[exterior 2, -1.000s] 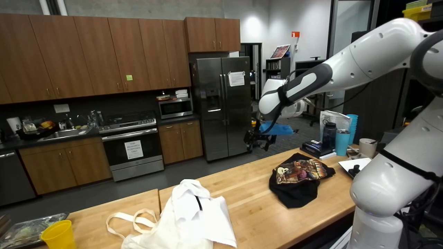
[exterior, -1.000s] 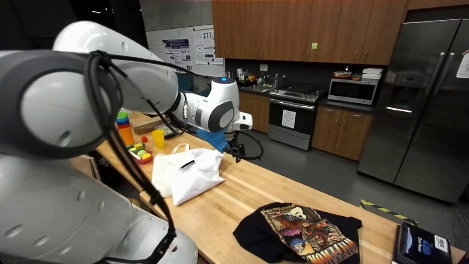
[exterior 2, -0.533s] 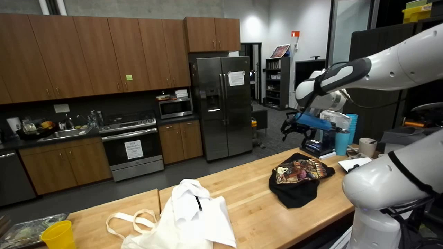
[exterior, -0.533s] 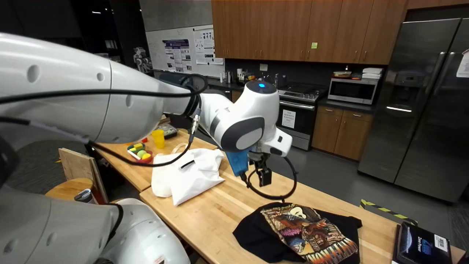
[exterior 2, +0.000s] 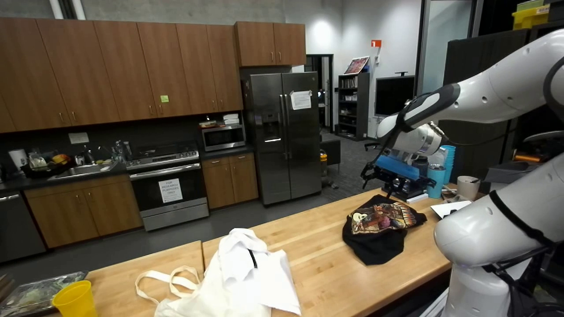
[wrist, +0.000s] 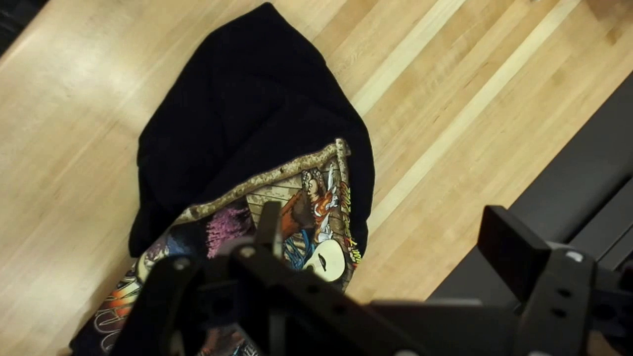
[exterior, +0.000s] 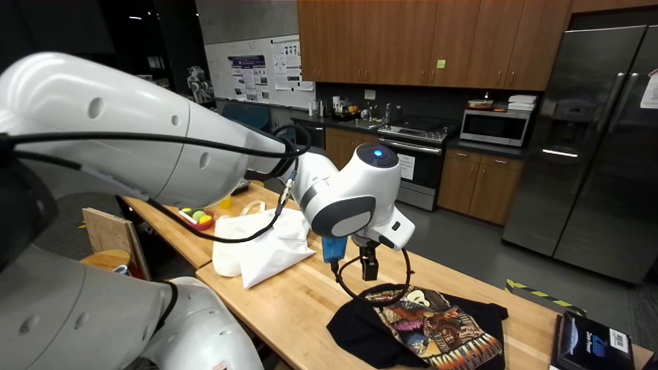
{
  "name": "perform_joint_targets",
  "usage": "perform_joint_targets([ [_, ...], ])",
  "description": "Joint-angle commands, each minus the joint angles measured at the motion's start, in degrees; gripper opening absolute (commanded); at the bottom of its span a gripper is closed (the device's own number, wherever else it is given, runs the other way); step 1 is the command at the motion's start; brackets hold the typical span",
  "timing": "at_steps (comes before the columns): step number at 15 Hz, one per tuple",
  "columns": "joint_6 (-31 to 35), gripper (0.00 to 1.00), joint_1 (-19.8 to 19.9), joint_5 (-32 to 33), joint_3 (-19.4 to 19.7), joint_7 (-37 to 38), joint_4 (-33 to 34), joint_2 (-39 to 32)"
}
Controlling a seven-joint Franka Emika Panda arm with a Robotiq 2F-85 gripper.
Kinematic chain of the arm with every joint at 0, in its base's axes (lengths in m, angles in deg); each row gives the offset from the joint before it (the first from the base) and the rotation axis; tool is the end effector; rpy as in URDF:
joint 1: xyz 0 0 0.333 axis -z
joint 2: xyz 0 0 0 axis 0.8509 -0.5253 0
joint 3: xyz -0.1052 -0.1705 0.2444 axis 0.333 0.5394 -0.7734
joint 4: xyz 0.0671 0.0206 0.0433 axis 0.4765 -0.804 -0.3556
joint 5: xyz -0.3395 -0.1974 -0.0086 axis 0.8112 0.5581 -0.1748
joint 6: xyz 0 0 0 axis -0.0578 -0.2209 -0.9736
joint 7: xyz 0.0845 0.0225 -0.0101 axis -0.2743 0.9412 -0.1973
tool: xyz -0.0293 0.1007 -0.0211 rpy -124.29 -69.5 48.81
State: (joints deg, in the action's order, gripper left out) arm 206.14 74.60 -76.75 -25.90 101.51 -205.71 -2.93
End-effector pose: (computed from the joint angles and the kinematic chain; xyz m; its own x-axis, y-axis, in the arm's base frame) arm 0.3223 -0.1391 0.4000 0.5531 -0.8327 0.0255 -0.7755 -0.5259 -0.3493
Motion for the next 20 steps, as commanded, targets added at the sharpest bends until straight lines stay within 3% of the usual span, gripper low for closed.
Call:
perform_joint_targets([
  [1, 4.75, 1.0, 0.05, 0.01, -3.3, 5.03, 2.53, -8.25],
  [5, 0.51, 1.0, 1.68, 1.71, -1.32, 6.27, 10.54, -15.77],
  [10, -11.2, 1.0, 3.44, 7.41, 2.62, 5.22, 22.08, -26.74],
  [12, -14.18, 1.0, 1.7, 2.99, 3.58, 5.28, 23.35, -27.93],
  [13, -11.27, 1.0, 2.24, 5.23, 3.62, 5.2, 20.57, -25.61],
  [20, -12.37, 1.0, 1.41, 4.64, 3.84, 5.88, 23.37, -28.9],
])
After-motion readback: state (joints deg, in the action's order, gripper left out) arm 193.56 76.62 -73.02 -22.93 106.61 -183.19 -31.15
